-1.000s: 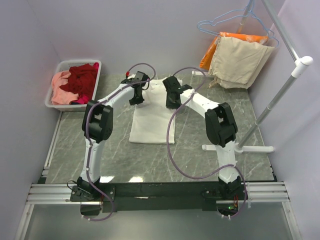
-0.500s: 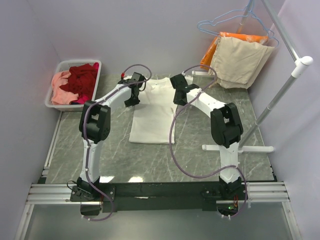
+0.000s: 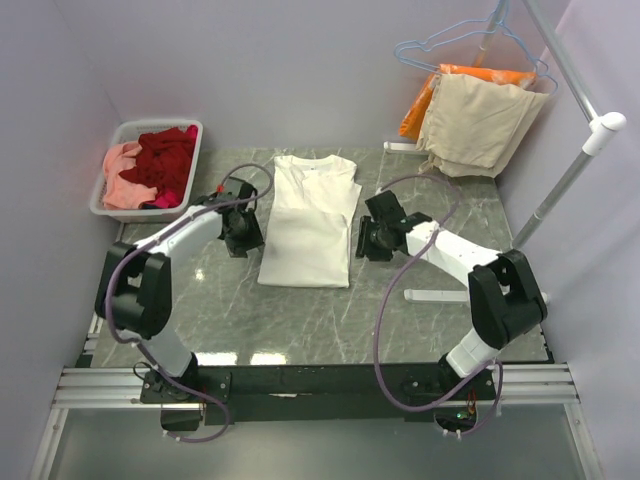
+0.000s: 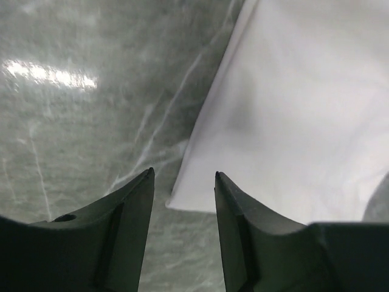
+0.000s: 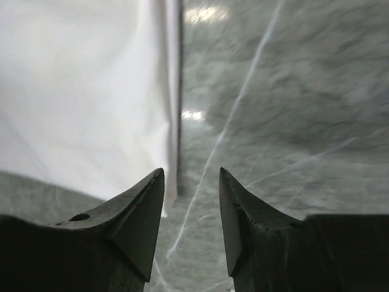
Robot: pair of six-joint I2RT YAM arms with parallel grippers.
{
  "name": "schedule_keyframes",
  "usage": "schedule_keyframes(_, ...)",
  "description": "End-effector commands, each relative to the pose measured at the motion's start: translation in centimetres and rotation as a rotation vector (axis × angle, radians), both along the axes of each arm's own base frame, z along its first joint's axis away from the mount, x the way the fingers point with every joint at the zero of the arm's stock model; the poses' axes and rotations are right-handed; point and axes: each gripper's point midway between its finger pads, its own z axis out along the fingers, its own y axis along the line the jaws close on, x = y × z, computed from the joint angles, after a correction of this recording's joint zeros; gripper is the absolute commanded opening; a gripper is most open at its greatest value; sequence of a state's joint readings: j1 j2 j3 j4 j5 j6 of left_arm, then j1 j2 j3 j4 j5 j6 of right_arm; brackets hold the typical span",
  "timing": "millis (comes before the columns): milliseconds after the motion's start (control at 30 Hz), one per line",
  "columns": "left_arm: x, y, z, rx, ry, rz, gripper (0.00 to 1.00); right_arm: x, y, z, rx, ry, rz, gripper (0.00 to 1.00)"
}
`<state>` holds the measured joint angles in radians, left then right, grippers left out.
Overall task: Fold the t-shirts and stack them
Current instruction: Fold the tshirt
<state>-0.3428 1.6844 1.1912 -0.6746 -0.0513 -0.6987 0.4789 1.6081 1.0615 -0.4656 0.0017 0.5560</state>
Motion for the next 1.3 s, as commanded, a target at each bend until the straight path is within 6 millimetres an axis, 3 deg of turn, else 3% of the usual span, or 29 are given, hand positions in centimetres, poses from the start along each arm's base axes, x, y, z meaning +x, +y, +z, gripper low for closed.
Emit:
schedule_keyframes(0, -0.8, -2.1, 1.1, -0.209, -0.041, -0.082, 0.50, -1.9, 3.7, 0.2, 0.157, -0.005, 0.121, 0.49)
schedule_keyframes(267, -3.9, -3.1, -1.2, -0.312, 0.069, -0.150, 0.50, -3.0, 5.3, -1.1, 0.214, 0.021, 0.141, 0.48)
schedule_keyframes(467, -5.6, -2.1, -3.0, -0.273, 0.133, -0.144, 0.48, -3.1, 5.5, -1.8, 0.211, 0.039, 0.140, 0.47)
schedule_keyframes(1067, -5.2, -2.1, -5.1, -0.278, 0.152, -0.137, 0.46, -6.1, 5.4, -4.1, 0.171, 0.123, 0.158, 0.41)
schedule_keyframes(1267, -4.7, -2.7, -5.1, -0.306, 0.140, -0.140, 0.45, -6.2, 5.8, -4.6, 0.178, 0.133, 0.180, 0.38)
